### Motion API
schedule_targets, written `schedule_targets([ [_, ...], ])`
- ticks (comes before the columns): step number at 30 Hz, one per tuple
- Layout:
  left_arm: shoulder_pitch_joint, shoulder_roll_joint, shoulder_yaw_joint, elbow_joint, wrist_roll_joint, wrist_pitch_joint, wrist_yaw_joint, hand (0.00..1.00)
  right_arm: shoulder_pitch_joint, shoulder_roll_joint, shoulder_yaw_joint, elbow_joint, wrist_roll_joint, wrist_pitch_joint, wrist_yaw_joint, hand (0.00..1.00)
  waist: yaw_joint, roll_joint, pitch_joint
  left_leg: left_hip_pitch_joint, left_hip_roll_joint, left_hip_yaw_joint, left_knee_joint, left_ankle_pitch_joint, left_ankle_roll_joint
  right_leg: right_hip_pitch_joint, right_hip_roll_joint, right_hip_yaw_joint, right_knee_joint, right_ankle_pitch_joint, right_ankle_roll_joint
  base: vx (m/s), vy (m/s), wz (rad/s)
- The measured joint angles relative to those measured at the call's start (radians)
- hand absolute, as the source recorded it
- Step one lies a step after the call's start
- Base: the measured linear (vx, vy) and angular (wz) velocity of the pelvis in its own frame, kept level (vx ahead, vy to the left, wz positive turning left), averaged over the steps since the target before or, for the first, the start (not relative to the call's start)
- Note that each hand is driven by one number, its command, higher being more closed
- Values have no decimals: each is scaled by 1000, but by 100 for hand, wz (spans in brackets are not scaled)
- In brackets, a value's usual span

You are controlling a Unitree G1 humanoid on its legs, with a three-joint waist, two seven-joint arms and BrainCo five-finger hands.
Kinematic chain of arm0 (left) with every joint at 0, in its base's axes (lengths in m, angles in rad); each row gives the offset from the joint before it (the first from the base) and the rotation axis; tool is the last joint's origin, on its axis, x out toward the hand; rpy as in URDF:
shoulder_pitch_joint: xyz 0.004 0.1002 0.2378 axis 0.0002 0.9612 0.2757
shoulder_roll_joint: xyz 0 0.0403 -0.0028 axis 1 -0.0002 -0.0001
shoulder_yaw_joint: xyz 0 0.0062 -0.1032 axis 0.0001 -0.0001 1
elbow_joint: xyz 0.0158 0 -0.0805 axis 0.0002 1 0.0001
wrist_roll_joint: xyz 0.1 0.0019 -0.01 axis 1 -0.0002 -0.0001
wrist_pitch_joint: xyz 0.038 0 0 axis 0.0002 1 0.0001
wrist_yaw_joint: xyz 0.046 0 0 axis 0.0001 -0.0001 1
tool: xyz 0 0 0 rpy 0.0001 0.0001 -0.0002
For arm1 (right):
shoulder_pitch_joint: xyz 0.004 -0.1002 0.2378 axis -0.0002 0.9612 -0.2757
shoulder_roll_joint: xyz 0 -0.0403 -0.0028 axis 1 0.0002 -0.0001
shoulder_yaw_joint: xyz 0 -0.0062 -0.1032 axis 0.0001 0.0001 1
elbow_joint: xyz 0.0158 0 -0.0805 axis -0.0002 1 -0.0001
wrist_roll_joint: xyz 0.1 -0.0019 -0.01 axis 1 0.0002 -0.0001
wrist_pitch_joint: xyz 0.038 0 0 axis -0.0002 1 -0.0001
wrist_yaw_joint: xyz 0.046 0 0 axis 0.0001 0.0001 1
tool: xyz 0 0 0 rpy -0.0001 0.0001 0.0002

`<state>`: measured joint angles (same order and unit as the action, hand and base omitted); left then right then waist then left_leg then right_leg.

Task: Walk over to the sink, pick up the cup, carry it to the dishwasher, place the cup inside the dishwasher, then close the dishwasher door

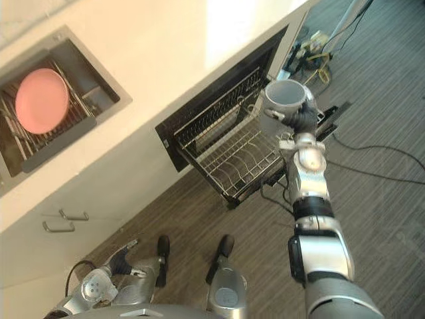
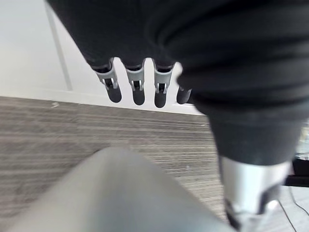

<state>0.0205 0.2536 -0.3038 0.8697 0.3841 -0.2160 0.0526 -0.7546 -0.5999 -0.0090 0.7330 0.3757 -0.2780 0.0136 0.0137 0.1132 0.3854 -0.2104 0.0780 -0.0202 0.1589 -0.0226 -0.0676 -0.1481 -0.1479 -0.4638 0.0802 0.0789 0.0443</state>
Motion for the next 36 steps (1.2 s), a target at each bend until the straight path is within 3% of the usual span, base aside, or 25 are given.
schedule_targets([
  [1,-11,-1,19,17,-15,27,6,0,-14,-4,14,0,0,0,2,100,5,-5,13,-7,1,0,1,2,-1,-12,2,3,8,-2,-4,-90,-18,-1],
  [2,-44,-2,73,53,-81,112,41,0,-47,-3,43,0,0,12,2,100,23,-26,29,-58,6,-5,12,9,-5,-68,4,9,40,-12,-13,-86,-23,4],
  [5,-81,-1,115,69,-152,167,79,0,-74,3,44,40,0,37,4,100,54,-50,47,-136,8,-33,50,12,-9,-138,1,20,95,-37,-20,-37,-14,20],
  [13,-87,-53,195,91,-256,229,99,0,-115,72,49,117,2,102,1,100,131,-74,65,-252,9,-64,137,12,-13,-240,-16,51,223,-101,-21,-20,24,25],
  [17,-87,-88,230,104,-317,265,153,0,-114,104,78,153,6,133,-11,100,143,-82,71,-286,5,-66,139,19,-7,-278,-34,45,263,-119,-23,-95,19,12],
  [23,-106,-116,278,104,-342,377,183,0,-117,126,54,164,11,163,-47,100,146,-99,82,-337,4,-63,134,43,-5,-340,-48,44,300,-125,-22,-50,7,5],
  [25,-111,-123,295,104,-338,410,180,0,-118,122,55,166,8,200,-49,100,143,-100,83,-341,3,-63,134,46,-7,-349,-54,44,313,-126,-27,0,0,0],
  [26,-114,-129,302,104,-330,420,180,0,-117,117,57,168,3,226,-49,0,143,-100,83,-343,1,-62,134,48,-10,-356,-58,44,322,-130,-29,0,0,0],
  [31,-132,-132,303,102,-291,467,164,0,-118,129,84,164,-44,338,-46,0,143,-100,83,-353,3,-61,132,51,-16,-376,-63,44,351,-146,-37,9,-14,1],
  [36,-134,-130,302,102,-258,500,146,0,-136,131,90,147,-119,375,-49,0,138,-100,82,-346,10,-35,135,52,-10,-375,-75,44,378,-161,-38,10,-9,5],
])
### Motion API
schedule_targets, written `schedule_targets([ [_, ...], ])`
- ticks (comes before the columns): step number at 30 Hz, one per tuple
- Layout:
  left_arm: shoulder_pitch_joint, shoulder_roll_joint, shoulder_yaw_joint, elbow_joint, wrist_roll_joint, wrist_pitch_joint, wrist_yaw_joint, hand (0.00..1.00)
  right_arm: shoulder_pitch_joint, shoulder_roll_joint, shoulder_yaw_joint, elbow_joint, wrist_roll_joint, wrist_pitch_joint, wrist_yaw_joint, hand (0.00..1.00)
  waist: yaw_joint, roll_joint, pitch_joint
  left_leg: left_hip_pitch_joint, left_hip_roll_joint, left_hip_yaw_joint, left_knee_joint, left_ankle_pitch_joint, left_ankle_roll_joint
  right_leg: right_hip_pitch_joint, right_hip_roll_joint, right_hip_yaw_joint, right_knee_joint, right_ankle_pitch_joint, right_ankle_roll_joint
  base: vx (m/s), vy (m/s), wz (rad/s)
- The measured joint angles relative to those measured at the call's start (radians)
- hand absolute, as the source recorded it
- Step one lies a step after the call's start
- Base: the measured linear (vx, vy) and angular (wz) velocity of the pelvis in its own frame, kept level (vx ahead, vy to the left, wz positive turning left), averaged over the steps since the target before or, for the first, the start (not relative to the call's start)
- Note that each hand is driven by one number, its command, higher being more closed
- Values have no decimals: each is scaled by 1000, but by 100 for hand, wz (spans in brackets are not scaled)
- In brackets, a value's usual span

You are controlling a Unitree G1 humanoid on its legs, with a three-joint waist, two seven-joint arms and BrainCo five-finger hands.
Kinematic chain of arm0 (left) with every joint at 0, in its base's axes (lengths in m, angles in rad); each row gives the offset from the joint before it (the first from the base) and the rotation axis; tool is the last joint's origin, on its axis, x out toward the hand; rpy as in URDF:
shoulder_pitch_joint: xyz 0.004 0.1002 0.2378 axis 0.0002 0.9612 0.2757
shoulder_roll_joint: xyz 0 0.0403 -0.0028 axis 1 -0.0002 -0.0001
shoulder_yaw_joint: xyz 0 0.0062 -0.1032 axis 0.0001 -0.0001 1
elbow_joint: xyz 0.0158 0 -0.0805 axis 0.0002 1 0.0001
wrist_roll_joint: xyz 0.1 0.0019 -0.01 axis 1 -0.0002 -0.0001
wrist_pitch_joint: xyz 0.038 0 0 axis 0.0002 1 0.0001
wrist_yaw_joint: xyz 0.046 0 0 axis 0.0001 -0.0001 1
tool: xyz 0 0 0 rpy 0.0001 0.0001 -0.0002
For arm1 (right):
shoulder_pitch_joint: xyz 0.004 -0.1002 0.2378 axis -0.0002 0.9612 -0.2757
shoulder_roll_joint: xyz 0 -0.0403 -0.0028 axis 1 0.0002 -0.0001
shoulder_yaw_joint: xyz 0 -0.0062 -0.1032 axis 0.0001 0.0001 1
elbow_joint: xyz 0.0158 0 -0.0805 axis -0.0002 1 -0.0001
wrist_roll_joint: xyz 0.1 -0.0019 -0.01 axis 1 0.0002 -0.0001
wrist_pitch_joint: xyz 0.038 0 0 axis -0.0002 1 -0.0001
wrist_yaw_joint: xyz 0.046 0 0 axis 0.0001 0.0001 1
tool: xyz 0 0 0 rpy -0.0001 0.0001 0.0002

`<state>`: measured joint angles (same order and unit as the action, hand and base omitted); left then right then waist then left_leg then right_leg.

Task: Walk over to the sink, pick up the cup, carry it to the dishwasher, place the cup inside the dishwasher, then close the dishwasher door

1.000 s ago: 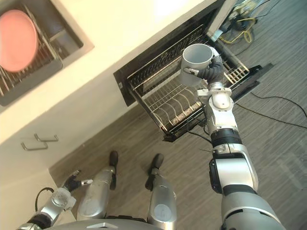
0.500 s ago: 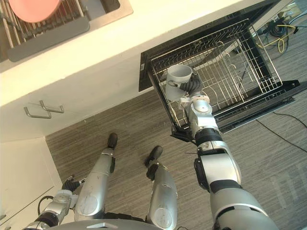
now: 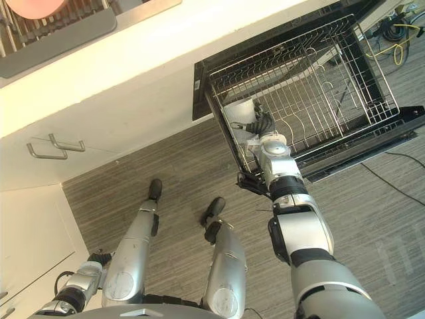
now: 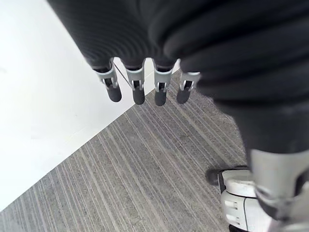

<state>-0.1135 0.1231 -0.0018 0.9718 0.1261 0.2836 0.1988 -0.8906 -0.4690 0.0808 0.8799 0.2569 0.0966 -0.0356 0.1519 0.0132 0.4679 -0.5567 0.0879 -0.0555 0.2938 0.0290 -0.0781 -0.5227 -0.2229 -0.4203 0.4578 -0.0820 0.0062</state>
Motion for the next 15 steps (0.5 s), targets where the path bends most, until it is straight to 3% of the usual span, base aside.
schedule_targets([
  [5,1,3,-18,3,46,38,-44,0,-24,10,31,-4,-28,-11,-40,0,-6,0,0,37,12,29,1,3,4,38,0,0,0,-3,2,-1,-1,1],
  [12,32,30,-82,-2,80,45,-54,0,51,18,-49,-127,-18,-123,-113,0,-35,0,0,187,25,98,-73,15,8,160,4,14,-56,-4,19,-10,12,-5],
  [15,72,41,-83,-20,117,40,-64,0,153,30,-97,-194,13,-140,-136,0,-53,2,-2,277,26,120,-129,22,9,238,17,22,-110,9,32,55,21,-11],
])
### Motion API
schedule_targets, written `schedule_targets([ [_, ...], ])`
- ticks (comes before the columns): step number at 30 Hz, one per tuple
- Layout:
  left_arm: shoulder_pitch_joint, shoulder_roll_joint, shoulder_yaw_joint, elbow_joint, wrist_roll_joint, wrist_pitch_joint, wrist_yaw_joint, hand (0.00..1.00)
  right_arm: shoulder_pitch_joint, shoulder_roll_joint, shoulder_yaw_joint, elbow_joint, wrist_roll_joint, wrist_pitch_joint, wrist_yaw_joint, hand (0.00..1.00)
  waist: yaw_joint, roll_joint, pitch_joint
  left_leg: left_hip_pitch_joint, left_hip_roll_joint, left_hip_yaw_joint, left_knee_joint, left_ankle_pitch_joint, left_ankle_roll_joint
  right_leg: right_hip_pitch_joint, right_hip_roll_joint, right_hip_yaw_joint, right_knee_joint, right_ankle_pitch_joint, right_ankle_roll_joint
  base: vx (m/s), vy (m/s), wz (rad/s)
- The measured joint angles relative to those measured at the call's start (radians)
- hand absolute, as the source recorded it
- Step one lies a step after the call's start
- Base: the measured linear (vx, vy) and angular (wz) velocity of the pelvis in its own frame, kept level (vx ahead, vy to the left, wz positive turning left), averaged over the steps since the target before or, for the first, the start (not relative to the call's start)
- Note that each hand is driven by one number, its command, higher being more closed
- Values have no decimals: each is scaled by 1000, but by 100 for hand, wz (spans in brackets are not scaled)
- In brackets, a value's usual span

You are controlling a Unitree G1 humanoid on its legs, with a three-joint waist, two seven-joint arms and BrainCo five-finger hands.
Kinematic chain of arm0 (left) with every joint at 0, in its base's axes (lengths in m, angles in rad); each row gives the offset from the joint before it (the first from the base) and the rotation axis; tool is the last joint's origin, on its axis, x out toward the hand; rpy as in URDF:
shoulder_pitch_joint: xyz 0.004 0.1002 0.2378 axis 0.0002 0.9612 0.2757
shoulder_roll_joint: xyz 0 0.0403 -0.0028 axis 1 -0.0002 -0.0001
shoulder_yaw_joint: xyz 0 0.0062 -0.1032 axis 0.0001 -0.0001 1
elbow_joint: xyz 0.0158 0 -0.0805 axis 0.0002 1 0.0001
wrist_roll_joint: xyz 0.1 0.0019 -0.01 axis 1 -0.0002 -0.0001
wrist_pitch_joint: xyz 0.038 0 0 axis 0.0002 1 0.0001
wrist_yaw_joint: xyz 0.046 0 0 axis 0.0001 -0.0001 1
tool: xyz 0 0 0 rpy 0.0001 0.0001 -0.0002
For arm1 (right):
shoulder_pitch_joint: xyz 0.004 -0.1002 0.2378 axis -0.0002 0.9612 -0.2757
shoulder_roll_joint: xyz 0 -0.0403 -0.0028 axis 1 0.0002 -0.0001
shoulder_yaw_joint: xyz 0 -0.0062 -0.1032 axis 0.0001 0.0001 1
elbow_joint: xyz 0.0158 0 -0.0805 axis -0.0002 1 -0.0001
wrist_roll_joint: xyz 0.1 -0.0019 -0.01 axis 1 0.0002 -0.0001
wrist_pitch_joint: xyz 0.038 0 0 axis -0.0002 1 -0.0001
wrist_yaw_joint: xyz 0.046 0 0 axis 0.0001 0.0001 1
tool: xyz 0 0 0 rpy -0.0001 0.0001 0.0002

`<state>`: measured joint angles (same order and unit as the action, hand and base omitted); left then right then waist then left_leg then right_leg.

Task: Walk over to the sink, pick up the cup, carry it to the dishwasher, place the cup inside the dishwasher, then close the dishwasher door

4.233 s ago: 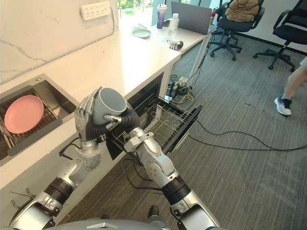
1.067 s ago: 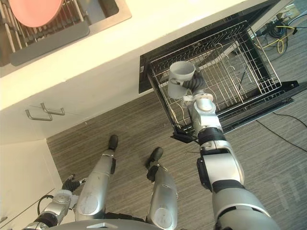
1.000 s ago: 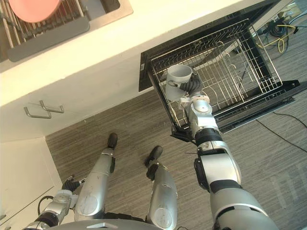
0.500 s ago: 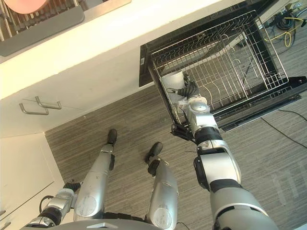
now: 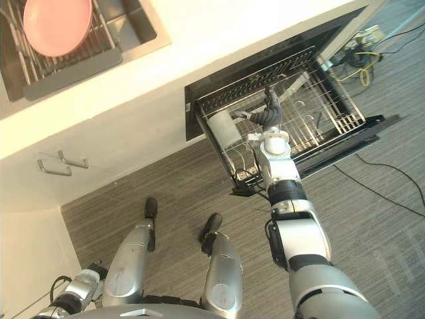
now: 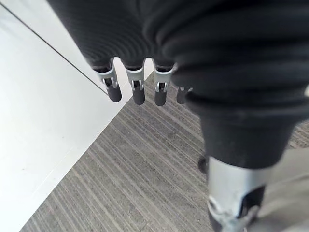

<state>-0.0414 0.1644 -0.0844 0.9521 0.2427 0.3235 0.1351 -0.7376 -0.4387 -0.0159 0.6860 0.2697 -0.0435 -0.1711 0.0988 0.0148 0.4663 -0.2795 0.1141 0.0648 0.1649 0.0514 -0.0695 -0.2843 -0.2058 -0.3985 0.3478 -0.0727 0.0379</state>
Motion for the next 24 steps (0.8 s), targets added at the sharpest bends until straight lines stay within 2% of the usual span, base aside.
schedule_targets([
  [2,15,4,0,0,5,-4,-8,0,66,2,-24,-41,0,-16,-19,0,-11,2,-2,41,1,6,-21,5,8,42,6,-1,-28,7,8,116,24,-9],
  [6,93,8,3,1,47,-13,-40,0,243,50,-87,-204,22,-79,-52,0,-50,7,-94,99,2,25,-26,-2,-10,115,19,2,-88,24,15,158,7,-9],
  [8,105,8,6,1,25,-35,-38,0,288,62,-88,-281,64,-99,-48,0,-55,14,-110,134,5,34,-13,-15,-20,162,23,4,-107,24,16,108,-6,-11],
  [10,136,12,13,6,-104,-95,10,0,382,105,-93,-434,205,-115,33,0,-67,29,-166,159,18,44,8,-57,-13,203,39,4,-136,23,23,79,-5,-9],
  [11,141,13,21,6,-143,-111,20,0,416,120,-101,-477,240,-118,58,0,-69,33,-179,161,19,45,13,-67,-9,210,41,1,-137,20,25,72,7,10],
  [13,150,3,49,0,-367,-216,64,0,565,180,-126,-623,346,-158,172,0,-77,40,-210,164,17,48,29,-95,3,249,36,-21,-141,4,35,35,24,25],
  [14,150,-2,51,0,-410,-236,68,0,598,197,-133,-652,359,-165,191,0,-82,39,-215,169,15,53,29,-104,12,261,32,-30,-143,1,40,23,30,40],
  [15,152,-17,58,0,-496,-263,70,0,656,230,-149,-698,381,-188,234,0,-99,34,-227,181,25,103,27,-116,29,292,22,-59,-155,-3,50,54,7,72],
  [16,154,-27,91,3,-527,-282,61,0,696,249,-168,-742,396,-215,264,0,-121,31,-239,190,57,202,32,-120,43,323,14,-110,-164,-1,56,74,-9,87],
  [18,152,-34,92,1,-512,-302,52,0,708,248,-203,-788,396,-245,303,0,-134,30,-241,193,87,308,60,-106,61,357,-12,-161,-160,-5,74,81,41,90],
  [19,153,-36,93,1,-511,-306,52,0,707,244,-211,-799,396,-255,311,0,-131,27,-246,195,84,312,57,-103,56,359,-21,-163,-154,-10,81,105,126,65],
  [20,158,-36,95,3,-498,-305,46,0,705,232,-221,-818,400,-258,339,0,-107,18,-265,207,60,308,39,-92,41,359,-43,-165,-150,-10,93,93,101,26],
  [21,164,-36,98,2,-490,-305,35,0,698,232,-214,-829,407,-257,351,0,-96,9,-272,218,43,310,22,-84,36,363,-55,-165,-153,-8,100,121,121,18],
  [22,169,-36,103,2,-489,-303,30,0,688,232,-206,-829,414,-256,359,0,-95,3,-274,227,33,309,15,-81,37,371,-63,-165,-157,-6,104,105,97,16],
  [24,181,-31,107,3,-544,-258,34,0,674,232,-181,-829,433,-228,365,0,-93,-17,-289,258,-5,308,-14,-78,40,398,-91,-163,-167,0,118,90,96,15],
])
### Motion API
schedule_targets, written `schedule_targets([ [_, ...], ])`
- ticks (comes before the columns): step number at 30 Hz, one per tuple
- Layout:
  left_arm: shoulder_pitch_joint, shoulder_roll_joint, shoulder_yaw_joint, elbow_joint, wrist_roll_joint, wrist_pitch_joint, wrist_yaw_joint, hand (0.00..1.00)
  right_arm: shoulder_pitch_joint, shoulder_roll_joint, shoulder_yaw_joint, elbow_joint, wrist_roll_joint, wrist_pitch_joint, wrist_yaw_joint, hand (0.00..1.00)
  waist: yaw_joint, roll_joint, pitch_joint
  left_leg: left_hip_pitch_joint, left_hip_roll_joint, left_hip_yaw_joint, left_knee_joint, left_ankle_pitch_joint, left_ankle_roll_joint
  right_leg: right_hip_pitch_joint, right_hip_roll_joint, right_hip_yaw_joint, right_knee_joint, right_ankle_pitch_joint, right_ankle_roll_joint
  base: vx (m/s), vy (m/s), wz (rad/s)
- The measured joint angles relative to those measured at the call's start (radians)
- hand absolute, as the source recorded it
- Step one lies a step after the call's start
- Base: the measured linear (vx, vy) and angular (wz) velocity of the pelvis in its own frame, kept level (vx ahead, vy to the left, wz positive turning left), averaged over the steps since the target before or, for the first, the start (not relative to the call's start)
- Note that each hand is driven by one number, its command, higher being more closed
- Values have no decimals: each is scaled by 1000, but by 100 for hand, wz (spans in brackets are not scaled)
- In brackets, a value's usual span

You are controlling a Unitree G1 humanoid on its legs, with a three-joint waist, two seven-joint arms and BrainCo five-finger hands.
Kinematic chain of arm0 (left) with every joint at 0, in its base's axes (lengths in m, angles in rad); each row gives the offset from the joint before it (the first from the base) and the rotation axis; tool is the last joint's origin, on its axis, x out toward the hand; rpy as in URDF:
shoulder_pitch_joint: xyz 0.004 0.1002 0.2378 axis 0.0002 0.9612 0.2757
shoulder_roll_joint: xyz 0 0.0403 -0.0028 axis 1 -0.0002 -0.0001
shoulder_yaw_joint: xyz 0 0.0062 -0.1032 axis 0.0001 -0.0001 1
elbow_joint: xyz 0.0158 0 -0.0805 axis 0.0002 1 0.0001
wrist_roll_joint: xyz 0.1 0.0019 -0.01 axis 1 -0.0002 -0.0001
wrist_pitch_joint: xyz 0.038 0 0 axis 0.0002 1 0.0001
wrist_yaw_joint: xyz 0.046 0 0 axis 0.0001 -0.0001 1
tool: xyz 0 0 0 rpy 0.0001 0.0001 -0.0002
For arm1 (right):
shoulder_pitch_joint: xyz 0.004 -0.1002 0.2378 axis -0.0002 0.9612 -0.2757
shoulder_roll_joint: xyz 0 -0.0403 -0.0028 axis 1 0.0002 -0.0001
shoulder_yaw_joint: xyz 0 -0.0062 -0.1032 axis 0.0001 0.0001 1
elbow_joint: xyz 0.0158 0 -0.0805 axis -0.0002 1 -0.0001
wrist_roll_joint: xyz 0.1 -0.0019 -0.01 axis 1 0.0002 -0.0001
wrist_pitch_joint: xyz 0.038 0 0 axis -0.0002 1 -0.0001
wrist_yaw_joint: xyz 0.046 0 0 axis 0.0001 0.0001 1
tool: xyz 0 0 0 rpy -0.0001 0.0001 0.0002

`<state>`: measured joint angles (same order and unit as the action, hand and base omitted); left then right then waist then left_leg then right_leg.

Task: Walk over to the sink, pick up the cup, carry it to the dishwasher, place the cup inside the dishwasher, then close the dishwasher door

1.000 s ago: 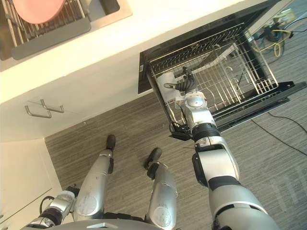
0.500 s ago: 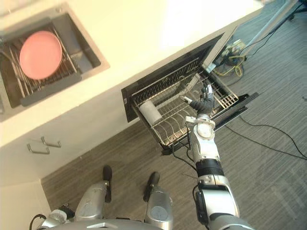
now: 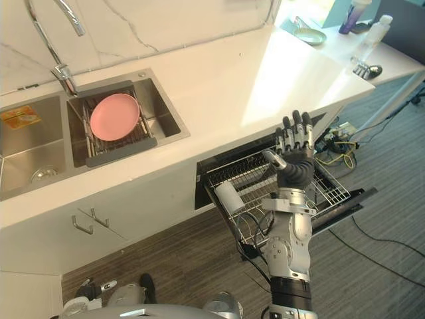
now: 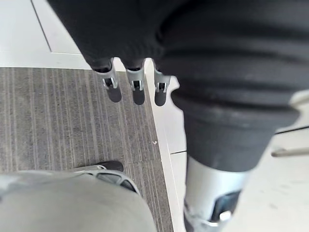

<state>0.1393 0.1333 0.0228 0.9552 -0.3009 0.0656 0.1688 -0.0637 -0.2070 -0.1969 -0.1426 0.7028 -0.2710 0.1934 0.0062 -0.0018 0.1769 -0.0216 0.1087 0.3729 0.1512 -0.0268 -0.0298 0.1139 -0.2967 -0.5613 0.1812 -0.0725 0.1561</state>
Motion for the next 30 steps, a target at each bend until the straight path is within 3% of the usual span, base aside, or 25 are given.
schedule_targets([
  [4,10,16,16,1,-52,66,8,0,2,3,23,1,48,27,3,0,1,-36,-13,5,-52,6,-14,-34,17,8,-55,1,12,-11,24,40,117,5],
  [6,11,29,34,7,-50,87,24,0,8,7,28,1,49,37,0,0,0,-68,-21,-2,-84,3,-6,-51,30,-3,-96,-19,34,-30,5,64,127,17],
  [8,9,29,51,13,-47,110,22,0,16,6,28,2,47,44,-9,0,-10,-75,-26,-18,-95,-22,30,-84,48,-26,-129,-20,136,-40,-87,113,162,41],
  [9,12,30,43,20,-35,127,22,0,36,5,29,3,45,56,-23,0,-19,-67,-31,-19,-101,-48,36,-95,60,-93,-149,66,288,11,-230,96,190,75],
  [10,13,39,24,22,-20,139,20,0,60,5,28,2,45,58,-29,0,-33,-68,-30,-12,-103,-90,37,-102,74,-170,-142,201,424,117,-288,113,227,88],
  [11,9,48,11,25,-9,147,19,0,71,8,28,2,44,61,-30,0,-40,-62,-34,-3,-102,-118,40,-107,81,-205,-123,260,473,102,-234,188,170,100],
  [12,-2,61,3,32,8,168,20,0,86,12,29,0,40,74,-31,0,-51,-69,-27,0,-96,-171,34,-110,94,-245,-54,337,511,-16,-145,205,95,104],
  [13,-9,75,4,48,29,181,19,0,93,11,26,-5,36,81,-34,0,-62,-92,-28,12,-103,-211,14,-100,105,-268,18,385,487,-85,-136,206,68,103],
  [15,-22,86,4,57,63,202,-7,0,109,10,7,-48,37,86,-50,0,-71,-101,-28,31,-118,-261,-3,-94,99,-302,122,450,397,-122,-117,198,50,93],
  [16,-21,88,3,60,72,206,-17,0,118,10,-4,-68,37,89,-51,0,-76,-100,-28,35,-127,-270,-5,-92,97,-310,142,470,370,-124,-111,230,44,105],
  [17,-23,87,-8,66,101,204,-41,0,137,10,-22,-96,38,92,-51,0,-85,-102,-29,48,-150,-273,-18,-92,97,-322,161,490,317,-99,-113,195,29,117],
  [18,-21,93,-28,68,133,197,-56,0,150,10,-35,-105,39,92,-51,0,-95,-112,-35,71,-179,-275,-26,-92,97,-317,163,490,248,-2,-115,242,3,114],
  [19,-20,96,-28,69,152,194,-65,0,154,8,-42,-105,39,93,-51,0,-97,-118,-40,79,-198,-275,-28,-92,97,-319,165,483,207,28,-114,319,-14,69],
  [21,-14,75,-26,52,191,181,-76,0,131,3,-50,-104,40,98,-51,0,-73,-78,-51,67,-187,-279,-15,-99,86,-267,182,493,87,46,-108,332,12,-1],
  [22,-10,71,-25,46,196,178,-80,0,121,3,-49,-104,40,102,-51,0,-72,-70,-48,67,-186,-278,-15,-102,82,-249,181,495,50,51,-105,147,22,-15],
  [23,-21,45,-33,36,266,167,-108,0,159,1,-63,-104,36,76,-70,0,-92,-39,-45,78,-137,-241,-32,-134,68,-189,236,507,-97,120,-97,46,6,-9],
  [30,-20,45,-25,35,266,174,-106,0,159,1,-62,-104,35,76,-70,0,-86,-39,-45,73,-138,-256,-29,-134,68,-186,233,490,-98,119,-96,0,0,6],
])
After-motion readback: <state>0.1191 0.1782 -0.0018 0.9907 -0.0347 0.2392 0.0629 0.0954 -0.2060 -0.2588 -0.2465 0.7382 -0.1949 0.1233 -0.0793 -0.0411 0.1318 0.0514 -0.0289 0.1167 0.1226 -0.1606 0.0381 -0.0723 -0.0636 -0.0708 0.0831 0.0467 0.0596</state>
